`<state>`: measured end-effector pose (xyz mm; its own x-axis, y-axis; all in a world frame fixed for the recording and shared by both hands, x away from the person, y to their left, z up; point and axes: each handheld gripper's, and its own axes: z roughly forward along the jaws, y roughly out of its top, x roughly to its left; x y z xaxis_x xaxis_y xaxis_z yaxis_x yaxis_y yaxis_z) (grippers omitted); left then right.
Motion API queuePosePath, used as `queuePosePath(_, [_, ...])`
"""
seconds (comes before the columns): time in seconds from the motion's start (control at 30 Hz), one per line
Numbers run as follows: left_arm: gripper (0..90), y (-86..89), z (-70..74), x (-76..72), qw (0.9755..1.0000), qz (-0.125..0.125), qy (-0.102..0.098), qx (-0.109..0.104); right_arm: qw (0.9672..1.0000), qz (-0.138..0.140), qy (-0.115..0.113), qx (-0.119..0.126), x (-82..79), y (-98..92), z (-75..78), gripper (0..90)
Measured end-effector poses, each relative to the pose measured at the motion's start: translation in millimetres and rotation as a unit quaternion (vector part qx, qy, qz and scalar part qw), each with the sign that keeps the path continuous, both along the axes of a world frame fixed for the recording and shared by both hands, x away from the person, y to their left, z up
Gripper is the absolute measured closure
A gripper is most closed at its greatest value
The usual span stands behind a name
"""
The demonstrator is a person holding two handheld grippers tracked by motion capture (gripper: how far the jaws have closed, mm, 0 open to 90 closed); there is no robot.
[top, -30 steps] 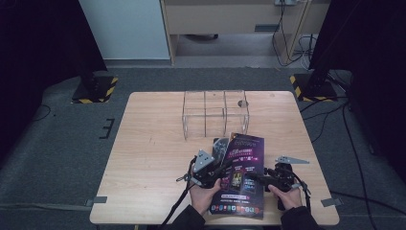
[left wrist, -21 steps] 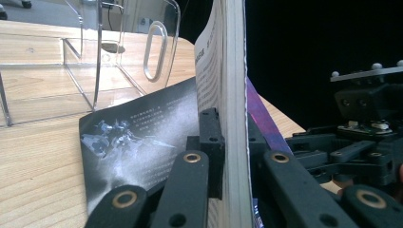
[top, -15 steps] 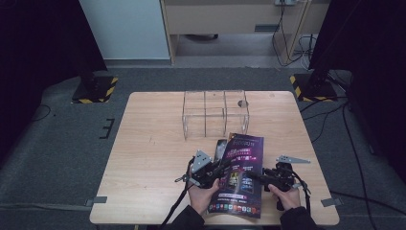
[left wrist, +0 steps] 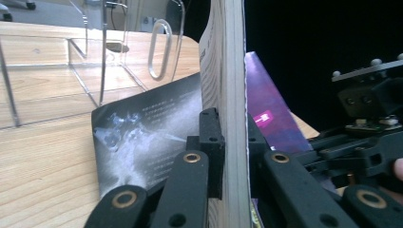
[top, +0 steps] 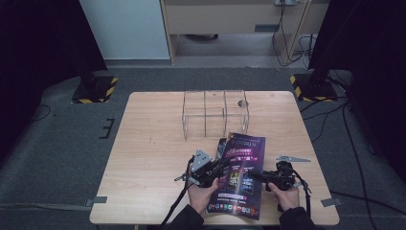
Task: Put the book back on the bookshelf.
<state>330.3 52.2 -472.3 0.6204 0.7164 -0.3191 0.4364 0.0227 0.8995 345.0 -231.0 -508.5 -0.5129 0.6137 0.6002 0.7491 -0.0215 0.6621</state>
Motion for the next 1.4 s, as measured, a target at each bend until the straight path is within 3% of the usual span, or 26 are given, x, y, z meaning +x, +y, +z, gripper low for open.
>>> queuePosePath(0.63, [77.2, 20.3, -3.4, 7.6, 0.9998, 0.016, 0.009, 0.002, 0.9988, -0.004, -0.031, 0.038, -5.8, -0.1, 18.9, 84.2])
queuePosePath(1.0, [55.1, 28.1, -6.4, 11.9, 0.9994, 0.027, 0.014, 0.014, 0.9972, 0.008, -0.047, 0.058, -9.3, 1.0, 28.6, 84.4])
queuePosePath(1.13, [47.8, 34.5, -6.8, 13.8, 0.9991, 0.027, 0.016, 0.029, 0.9963, 0.014, -0.058, 0.061, -11.3, 2.9, 33.0, 84.4])
queuePosePath(1.4, [40.0, 55.5, -5.3, 13.8, 0.9978, 0.049, 0.018, 0.041, 0.9958, 0.01, -0.07, 0.058, -10.8, 6.5, 39.4, 84.4])
